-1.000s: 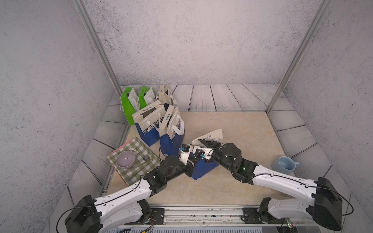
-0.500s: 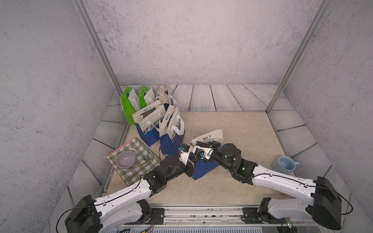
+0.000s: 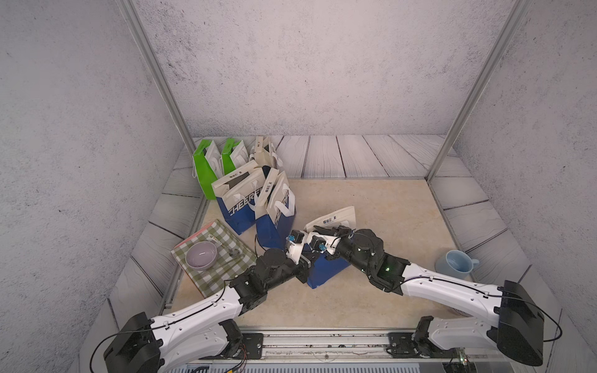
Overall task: Open the takeout bag
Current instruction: Open the takeout bag at the center of the board.
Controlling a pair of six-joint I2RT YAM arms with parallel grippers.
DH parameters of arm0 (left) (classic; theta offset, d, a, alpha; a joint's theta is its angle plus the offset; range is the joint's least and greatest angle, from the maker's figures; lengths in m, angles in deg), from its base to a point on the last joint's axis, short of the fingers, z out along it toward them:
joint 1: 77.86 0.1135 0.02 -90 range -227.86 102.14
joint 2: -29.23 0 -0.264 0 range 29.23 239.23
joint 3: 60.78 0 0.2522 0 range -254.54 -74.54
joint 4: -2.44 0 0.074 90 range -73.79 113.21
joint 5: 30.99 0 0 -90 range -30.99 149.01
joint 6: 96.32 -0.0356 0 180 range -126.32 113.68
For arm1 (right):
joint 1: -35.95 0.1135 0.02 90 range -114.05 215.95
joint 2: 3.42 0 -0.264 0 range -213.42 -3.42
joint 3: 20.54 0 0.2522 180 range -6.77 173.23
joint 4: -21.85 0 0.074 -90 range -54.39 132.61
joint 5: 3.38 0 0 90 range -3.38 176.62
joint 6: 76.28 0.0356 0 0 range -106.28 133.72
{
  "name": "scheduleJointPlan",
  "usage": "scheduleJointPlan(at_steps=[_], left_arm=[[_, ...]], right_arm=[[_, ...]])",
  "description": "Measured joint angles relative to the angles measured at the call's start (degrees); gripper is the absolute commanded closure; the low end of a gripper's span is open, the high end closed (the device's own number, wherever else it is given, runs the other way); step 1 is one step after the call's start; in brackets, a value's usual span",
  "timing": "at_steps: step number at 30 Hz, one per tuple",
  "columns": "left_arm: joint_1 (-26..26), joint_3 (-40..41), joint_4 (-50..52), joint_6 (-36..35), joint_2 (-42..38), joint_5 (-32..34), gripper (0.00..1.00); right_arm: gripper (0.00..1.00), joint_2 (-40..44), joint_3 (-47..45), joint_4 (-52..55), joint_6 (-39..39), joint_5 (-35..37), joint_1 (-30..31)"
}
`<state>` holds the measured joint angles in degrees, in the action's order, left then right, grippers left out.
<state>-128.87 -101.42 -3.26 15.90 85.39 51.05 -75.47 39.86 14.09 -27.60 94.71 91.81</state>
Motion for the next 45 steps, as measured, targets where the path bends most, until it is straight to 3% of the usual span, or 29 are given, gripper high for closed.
scheduleJointPlan(at_steps=[3,11,45], left_arm=[[0.0,0.0,-0.04,-0.15,0.0,0.0,1.0],[0.02,0.0,0.02,-0.33,-0.57,-0.07,1.0],[0.04,1.33,-0.04,-1.27,-2.58,1.33,1.0]], right_arm=[[1.0,-0.15,0.46,0.52,0.52,-0.13,0.0],[1.0,-0.15,2.27,3.65,2.54,-0.33,0.0],[1.0,-0.15,9.35,14.14,24.22,-1.55,-2.45]])
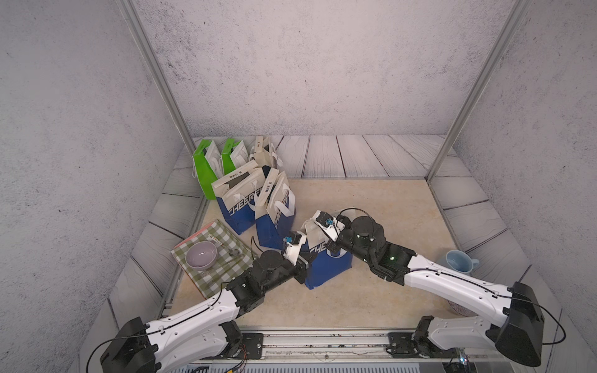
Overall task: Open the takeout bag
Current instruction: Open the takeout bag at the center of the board.
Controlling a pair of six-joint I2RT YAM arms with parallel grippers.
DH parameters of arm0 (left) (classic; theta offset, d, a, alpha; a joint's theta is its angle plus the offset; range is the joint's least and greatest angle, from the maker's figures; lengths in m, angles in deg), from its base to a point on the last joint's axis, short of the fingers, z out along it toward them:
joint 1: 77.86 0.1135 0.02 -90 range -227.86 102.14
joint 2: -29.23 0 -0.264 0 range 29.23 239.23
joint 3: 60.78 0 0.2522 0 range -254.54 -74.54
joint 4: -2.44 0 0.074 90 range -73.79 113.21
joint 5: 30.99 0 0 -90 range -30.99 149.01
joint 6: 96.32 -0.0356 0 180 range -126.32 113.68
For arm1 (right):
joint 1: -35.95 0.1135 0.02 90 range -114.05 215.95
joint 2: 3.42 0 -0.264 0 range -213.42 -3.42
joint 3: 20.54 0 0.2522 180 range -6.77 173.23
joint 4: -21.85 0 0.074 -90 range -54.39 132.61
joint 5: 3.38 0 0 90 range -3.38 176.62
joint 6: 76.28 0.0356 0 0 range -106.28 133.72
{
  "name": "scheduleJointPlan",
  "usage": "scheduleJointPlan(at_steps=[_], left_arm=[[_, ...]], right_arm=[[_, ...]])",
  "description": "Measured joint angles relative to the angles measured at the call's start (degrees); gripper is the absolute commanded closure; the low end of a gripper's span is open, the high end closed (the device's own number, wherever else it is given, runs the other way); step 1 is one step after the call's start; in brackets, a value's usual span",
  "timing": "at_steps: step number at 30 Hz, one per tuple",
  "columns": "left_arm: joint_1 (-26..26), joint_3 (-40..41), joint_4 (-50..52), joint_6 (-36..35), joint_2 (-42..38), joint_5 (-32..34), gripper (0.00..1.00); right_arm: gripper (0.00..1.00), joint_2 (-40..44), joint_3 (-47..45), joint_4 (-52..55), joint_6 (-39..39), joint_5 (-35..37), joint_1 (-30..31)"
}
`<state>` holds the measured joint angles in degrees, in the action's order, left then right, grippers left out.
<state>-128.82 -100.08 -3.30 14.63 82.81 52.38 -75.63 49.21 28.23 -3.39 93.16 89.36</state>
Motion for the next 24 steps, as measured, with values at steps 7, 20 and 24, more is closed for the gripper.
scheduleJointPlan(at_steps=[7,20,24], left_arm=[[0.0,0.13,0.0,-0.02,-0.04,0.0,1.0],[0.0,0.55,0.0,-0.15,-0.17,0.0,1.0],[0.0,0.7,0.02,-0.17,-0.37,-0.02,1.0]], right_arm=[[1.0,-0.07,0.79,1.29,0.85,-0.57,-0.35],[1.0,-1.33,4.66,6.14,-1.44,-0.81,-1.01],[1.0,-1.49,5.55,7.76,-2.54,-1.16,-1.09]])
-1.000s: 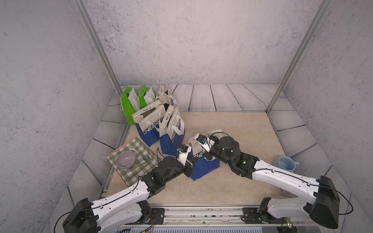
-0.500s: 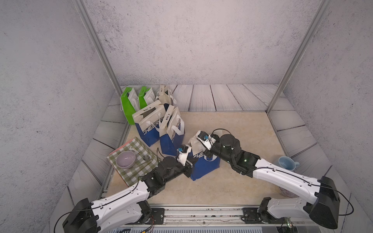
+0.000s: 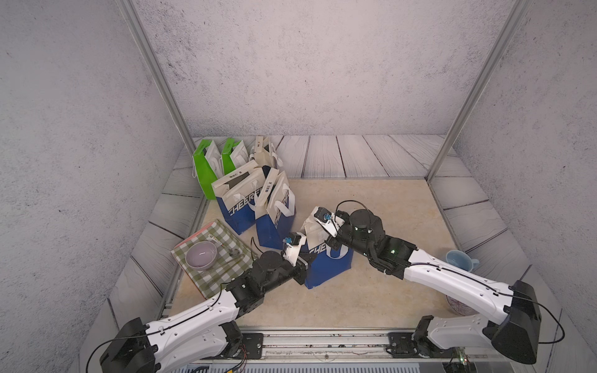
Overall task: Open the takeout bag
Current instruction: Open the takeout bag at the center of the board.
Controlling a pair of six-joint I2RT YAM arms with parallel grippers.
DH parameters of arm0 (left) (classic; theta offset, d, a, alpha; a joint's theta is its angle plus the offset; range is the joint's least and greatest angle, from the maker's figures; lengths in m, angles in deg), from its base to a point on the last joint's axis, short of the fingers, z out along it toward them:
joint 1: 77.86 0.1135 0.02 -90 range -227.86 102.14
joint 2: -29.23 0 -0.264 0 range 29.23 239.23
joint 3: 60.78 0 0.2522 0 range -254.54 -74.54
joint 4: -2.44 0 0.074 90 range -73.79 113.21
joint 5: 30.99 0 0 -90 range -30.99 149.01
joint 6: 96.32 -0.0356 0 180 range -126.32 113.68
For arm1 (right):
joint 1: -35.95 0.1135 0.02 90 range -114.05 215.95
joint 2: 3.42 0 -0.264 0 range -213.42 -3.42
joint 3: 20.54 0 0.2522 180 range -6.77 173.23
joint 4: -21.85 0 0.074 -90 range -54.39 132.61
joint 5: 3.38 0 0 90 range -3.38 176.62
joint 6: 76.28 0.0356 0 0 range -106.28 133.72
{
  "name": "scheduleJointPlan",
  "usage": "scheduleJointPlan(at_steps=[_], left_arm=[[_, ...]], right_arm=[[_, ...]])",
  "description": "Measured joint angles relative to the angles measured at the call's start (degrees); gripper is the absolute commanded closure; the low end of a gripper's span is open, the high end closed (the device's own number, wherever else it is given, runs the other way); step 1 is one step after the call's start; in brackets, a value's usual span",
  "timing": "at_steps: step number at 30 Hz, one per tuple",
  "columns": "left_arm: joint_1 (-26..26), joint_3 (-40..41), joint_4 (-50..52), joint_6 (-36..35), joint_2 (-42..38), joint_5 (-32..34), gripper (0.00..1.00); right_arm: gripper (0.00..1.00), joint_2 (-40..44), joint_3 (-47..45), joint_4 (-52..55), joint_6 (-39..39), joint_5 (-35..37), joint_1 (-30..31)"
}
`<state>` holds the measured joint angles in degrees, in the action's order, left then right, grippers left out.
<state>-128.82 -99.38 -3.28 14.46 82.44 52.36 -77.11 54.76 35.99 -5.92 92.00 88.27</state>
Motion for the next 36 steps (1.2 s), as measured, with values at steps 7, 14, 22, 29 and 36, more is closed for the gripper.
scheduleJointPlan(at_steps=[7,14,22,29,36], left_arm=[[0.0,0.28,0.11,-0.17,-0.48,0.02,1.0],[0.0,0.52,0.61,-0.22,-1.03,0.42,1.0],[0.0,0.7,1.36,-0.33,-1.73,0.57,1.0],[-0.04,1.03,2.45,-0.44,-2.64,1.03,1.0],[-0.07,1.27,2.69,-0.44,-3.15,1.16,1.0]], right_arm=[[1.0,-0.31,2.21,3.56,-2.58,-0.52,-0.02],[1.0,-1.44,5.2,7.78,-5.46,-1.25,-0.24],[1.0,-2.32,8.96,13.38,-8.48,-3.3,-0.96],[1.0,-2.91,10.95,16.87,-10.64,-5.03,-1.55],[1.0,-3.17,12.31,19.32,-11.23,-7.67,-2.84]])
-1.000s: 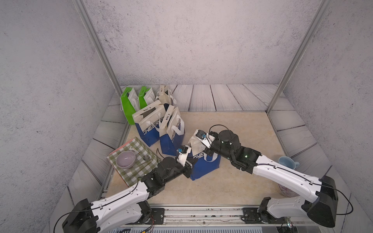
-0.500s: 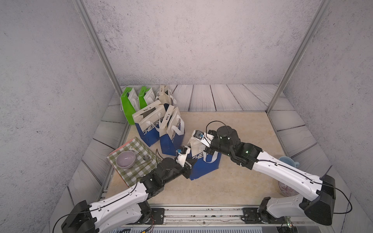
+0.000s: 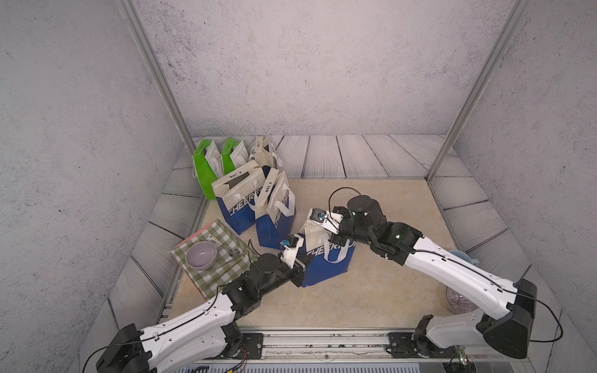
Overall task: Open the takeout bag
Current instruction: Open the takeout bag at the center of the board.
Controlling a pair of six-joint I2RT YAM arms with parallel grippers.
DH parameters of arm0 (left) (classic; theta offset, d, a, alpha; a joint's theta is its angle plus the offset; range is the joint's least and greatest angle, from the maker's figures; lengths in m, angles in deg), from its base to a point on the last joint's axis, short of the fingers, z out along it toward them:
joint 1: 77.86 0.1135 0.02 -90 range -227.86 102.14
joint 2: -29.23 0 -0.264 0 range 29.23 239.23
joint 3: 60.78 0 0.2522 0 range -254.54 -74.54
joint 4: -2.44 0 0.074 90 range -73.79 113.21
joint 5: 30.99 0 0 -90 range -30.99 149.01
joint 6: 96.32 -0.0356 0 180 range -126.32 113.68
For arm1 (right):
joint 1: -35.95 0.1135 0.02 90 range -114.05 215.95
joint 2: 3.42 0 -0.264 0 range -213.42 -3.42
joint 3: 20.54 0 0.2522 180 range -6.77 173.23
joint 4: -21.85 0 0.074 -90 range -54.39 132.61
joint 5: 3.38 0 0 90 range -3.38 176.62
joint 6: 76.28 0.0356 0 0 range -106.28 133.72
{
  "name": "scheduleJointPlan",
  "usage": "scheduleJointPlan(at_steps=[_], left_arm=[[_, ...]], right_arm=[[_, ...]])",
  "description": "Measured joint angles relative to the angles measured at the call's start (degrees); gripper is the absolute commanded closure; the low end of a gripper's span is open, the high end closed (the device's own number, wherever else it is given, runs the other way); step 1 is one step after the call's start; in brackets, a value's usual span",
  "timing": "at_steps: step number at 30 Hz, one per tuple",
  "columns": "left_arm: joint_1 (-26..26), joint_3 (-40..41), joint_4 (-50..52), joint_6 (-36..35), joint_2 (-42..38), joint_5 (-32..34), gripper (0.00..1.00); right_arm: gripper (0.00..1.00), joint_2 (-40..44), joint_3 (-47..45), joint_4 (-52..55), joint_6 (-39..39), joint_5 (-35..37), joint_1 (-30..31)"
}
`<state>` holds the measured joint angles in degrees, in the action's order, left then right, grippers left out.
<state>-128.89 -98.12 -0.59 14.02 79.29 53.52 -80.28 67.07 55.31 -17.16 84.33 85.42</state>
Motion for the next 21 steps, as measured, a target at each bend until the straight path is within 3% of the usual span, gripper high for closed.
scheduleJointPlan(at_steps=[5,7,11,21], left_arm=[[0.0,0.09,0.22,-0.02,-0.17,0.13,1.0],[0.0,0.13,0.44,-0.02,-0.17,0.13,1.0],[0.0,0.5,0.96,-0.02,-0.17,0.15,1.0],[0.0,0.5,1.42,0.0,-0.15,0.11,1.0]], right_arm=[[0.99,0.31,-1.03,-1.18,1.33,-1.66,-0.42],[0.89,0.92,-2.49,-2.71,2.43,-2.21,-0.63],[0.79,2.23,-5.25,-4.76,4.5,-2.36,-1.22],[0.68,5.42,-11.67,-10.05,7.43,-3.8,-1.44]])
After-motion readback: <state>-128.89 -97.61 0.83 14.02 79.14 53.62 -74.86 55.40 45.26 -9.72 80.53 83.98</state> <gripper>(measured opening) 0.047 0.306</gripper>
